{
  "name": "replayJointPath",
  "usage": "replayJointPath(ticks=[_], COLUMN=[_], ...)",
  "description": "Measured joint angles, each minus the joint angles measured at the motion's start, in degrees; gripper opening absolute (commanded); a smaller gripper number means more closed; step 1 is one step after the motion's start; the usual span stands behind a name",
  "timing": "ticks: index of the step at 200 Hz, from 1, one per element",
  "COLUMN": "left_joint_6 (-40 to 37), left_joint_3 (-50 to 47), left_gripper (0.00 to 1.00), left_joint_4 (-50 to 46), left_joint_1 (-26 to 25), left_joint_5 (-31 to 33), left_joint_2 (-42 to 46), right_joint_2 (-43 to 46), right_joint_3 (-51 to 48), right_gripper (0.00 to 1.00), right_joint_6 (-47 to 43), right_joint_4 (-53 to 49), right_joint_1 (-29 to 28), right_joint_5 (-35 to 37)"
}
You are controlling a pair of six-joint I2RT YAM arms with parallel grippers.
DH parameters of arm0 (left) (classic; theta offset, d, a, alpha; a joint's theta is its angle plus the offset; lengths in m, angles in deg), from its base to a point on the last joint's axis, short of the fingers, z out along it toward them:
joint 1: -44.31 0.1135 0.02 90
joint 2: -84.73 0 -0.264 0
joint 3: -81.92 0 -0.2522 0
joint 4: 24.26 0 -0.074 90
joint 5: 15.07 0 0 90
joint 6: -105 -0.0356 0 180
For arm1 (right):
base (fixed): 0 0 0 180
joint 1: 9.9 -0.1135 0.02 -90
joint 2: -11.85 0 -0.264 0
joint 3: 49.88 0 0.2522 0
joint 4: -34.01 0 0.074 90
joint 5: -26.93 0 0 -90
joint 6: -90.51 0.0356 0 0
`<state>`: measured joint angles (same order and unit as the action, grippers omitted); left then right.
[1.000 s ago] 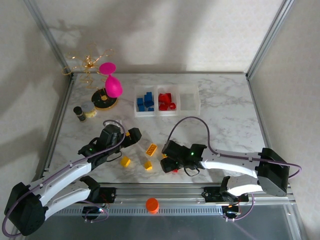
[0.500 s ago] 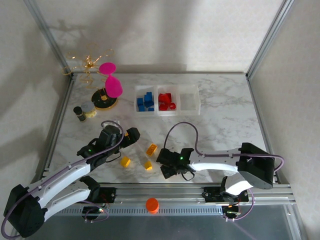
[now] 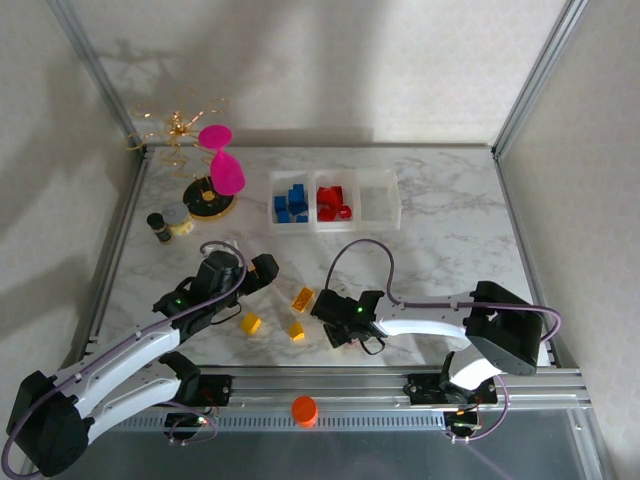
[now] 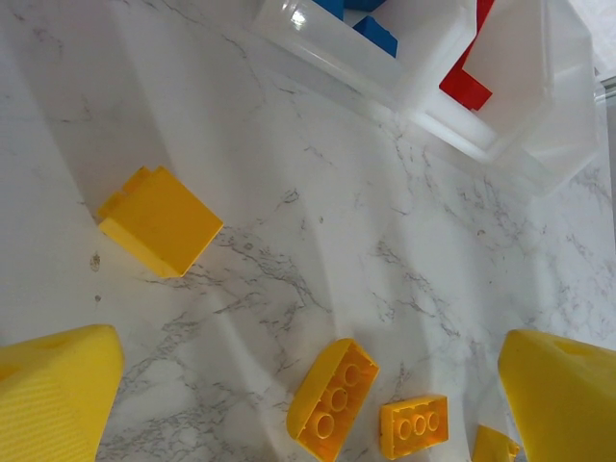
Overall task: Sort the legos into containers by color
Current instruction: Pick up the lego from the bottom-center of the table, then place the lego in the container.
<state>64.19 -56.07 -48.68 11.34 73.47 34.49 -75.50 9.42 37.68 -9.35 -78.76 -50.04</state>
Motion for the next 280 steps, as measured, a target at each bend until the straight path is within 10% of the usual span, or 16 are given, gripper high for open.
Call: replayJointPath(ticks=[100, 166, 280], left_joint_6=[0.2, -0.5, -3.1], left_joint_3=[0.0, 3.9, 10.7], left_gripper=[1.0, 1.0, 1.0], left_joint_4=[0.1, 1.0, 10.1], left_joint_1=[0.0, 0.2, 5.1], left_joint_5=[0.2, 0.2, -1.4], left_joint_2=[0.3, -1.9, -13.1], right_joint_2=[1.0, 5.7, -26.8], right_joint_3=[1.2, 11.2, 42.0], right_gripper=[0.34, 0.34, 0.34], right_joint_6=[-0.5, -2.3, -11.6], right_joint_4=[0.5, 1.0, 13.2], right_joint_1=[1.2, 13.2, 29.6], right_joint_5=[-0.9, -0.3, 8.5])
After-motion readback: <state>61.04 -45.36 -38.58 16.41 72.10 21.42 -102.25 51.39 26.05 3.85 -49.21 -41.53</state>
